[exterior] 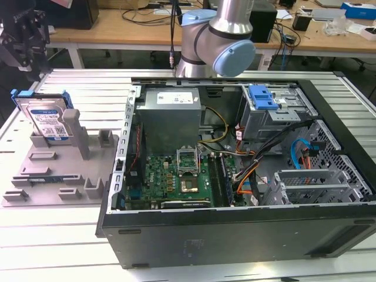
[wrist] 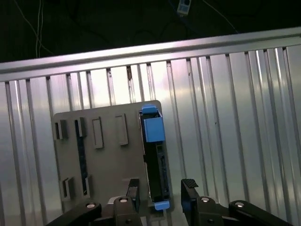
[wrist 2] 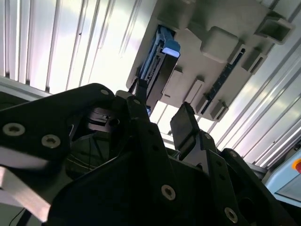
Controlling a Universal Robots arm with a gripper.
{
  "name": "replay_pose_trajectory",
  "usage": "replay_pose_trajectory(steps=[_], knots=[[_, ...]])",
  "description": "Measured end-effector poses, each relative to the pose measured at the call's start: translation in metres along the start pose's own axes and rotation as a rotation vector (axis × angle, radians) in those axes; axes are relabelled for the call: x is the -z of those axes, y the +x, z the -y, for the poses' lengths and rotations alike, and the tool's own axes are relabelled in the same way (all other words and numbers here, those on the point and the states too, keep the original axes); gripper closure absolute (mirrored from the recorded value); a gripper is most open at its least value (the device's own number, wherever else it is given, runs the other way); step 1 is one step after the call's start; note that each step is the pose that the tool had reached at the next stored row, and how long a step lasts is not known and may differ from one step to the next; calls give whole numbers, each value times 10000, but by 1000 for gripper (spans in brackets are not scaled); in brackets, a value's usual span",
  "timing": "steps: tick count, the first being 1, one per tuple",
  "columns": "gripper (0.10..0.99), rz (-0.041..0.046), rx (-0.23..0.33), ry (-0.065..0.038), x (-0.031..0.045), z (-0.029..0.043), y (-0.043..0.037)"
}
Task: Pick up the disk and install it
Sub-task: 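Pick up the disk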
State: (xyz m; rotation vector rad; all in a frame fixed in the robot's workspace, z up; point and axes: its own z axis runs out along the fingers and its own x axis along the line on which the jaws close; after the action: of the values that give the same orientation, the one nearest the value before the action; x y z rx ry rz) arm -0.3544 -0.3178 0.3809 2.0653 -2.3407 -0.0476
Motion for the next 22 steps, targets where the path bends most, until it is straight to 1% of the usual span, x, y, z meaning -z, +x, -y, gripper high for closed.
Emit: replay_pose_trajectory(steps=[2,5,7,15,18,19,22], knots=[[604,-27,43,92,-17,-16,-16],[604,-46,95,154,-40,-38,-28],[604,-77,253,157,-49,-42,-31],[604,-141,841,164,-82,-63,-40],[604,-144,849,163,-82,-69,-39],[604,-143,847,163,-83,-79,-39],[604,-143,849,164,-94,-164,-27]])
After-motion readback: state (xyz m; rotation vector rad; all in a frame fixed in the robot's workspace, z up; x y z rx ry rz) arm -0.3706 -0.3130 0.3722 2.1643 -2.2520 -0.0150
